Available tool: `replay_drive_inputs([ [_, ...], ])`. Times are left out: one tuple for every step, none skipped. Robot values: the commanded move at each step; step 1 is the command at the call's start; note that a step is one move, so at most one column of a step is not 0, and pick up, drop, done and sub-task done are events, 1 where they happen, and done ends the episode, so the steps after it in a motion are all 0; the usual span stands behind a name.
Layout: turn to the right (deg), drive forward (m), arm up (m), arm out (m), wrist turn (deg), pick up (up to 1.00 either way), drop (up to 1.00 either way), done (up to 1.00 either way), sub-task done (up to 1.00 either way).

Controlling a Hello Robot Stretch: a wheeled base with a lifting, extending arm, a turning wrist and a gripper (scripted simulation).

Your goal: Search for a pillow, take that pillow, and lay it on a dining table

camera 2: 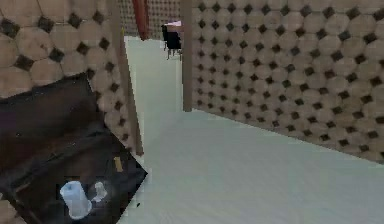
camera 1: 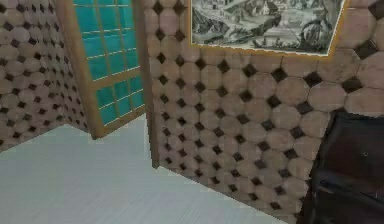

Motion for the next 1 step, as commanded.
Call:
replay_drive_inputs([
  [-33.0,0.0,0.0,0.0,0.0,0.0,0.0,0.0,0.0],
])
